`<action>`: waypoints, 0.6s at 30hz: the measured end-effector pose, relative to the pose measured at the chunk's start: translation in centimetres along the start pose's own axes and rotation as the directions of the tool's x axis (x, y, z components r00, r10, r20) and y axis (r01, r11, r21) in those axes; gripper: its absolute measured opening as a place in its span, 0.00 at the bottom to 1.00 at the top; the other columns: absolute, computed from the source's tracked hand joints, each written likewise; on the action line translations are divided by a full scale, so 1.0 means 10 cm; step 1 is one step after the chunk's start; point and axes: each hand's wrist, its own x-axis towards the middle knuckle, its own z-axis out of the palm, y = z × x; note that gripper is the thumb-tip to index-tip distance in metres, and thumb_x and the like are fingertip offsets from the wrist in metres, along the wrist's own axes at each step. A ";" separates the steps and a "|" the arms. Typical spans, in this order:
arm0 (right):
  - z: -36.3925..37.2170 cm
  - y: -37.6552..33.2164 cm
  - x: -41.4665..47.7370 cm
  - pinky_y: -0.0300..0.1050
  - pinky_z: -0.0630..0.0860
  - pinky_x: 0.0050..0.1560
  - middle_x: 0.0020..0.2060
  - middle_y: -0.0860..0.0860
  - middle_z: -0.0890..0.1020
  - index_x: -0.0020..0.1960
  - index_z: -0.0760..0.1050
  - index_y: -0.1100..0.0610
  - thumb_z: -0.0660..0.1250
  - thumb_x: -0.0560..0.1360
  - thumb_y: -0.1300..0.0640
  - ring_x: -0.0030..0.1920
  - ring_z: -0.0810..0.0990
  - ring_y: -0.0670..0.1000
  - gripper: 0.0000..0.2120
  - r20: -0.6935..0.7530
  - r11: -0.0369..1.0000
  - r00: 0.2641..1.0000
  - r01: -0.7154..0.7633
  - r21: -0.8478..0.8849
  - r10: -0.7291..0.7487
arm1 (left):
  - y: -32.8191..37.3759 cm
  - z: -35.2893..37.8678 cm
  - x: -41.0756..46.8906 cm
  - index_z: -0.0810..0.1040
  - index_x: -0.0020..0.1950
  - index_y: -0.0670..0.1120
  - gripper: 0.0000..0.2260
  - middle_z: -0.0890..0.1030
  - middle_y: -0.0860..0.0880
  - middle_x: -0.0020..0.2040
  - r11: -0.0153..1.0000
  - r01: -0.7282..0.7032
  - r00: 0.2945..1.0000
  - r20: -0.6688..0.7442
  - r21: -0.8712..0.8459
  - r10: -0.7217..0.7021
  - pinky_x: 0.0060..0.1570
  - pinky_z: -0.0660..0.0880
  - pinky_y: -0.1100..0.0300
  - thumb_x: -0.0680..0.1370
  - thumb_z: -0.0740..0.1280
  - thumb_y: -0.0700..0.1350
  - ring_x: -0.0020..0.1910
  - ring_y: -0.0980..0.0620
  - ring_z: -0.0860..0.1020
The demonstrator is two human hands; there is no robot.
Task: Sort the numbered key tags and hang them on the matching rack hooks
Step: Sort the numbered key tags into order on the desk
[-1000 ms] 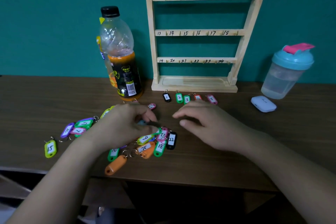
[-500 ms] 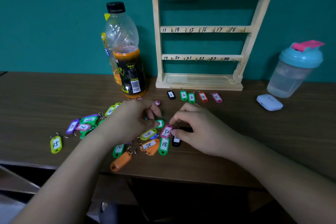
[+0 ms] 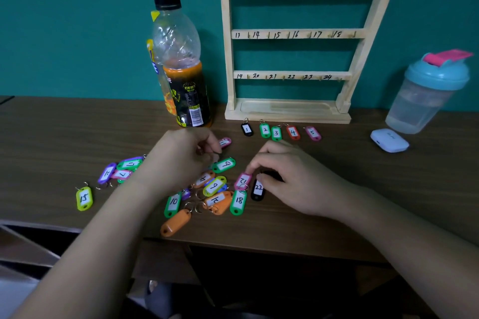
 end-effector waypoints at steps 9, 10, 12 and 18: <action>0.11 -0.17 0.02 0.49 0.69 0.66 0.56 0.39 0.75 0.68 0.81 0.44 0.65 0.86 0.50 0.60 0.71 0.42 0.13 -0.022 0.996 0.995 0.092 -0.021 -0.092 | -0.12 -0.28 -0.19 0.83 0.50 0.62 0.16 0.82 0.62 0.49 1.000 0.001 0.952 0.307 -0.009 0.002 0.49 0.75 0.63 0.67 0.83 0.61 0.50 0.63 0.79; 0.14 -0.19 0.04 0.51 0.70 0.65 0.55 0.40 0.75 0.69 0.80 0.44 0.65 0.85 0.50 0.59 0.71 0.43 0.13 -0.031 0.995 0.995 0.098 -0.029 -0.099 | -0.12 -0.27 -0.20 0.83 0.49 0.62 0.16 0.82 0.61 0.49 1.000 -0.005 0.951 0.310 -0.006 0.007 0.49 0.75 0.64 0.66 0.83 0.60 0.50 0.63 0.79; 0.19 -0.22 0.07 0.52 0.70 0.63 0.55 0.40 0.74 0.71 0.79 0.42 0.65 0.85 0.51 0.58 0.70 0.44 0.16 -0.025 0.993 0.993 0.115 -0.037 -0.116 | -0.10 -0.25 -0.20 0.83 0.49 0.63 0.16 0.81 0.60 0.49 1.000 -0.025 0.952 0.305 0.011 0.021 0.49 0.76 0.63 0.66 0.83 0.60 0.50 0.64 0.78; 0.22 -0.23 0.11 0.54 0.69 0.60 0.57 0.42 0.73 0.73 0.78 0.40 0.63 0.84 0.52 0.60 0.69 0.47 0.19 0.015 0.969 0.987 0.161 -0.189 -0.161 | -0.11 -0.24 -0.21 0.83 0.51 0.64 0.14 0.80 0.61 0.50 0.999 -0.032 0.955 0.296 0.015 0.026 0.53 0.76 0.57 0.69 0.82 0.60 0.51 0.62 0.78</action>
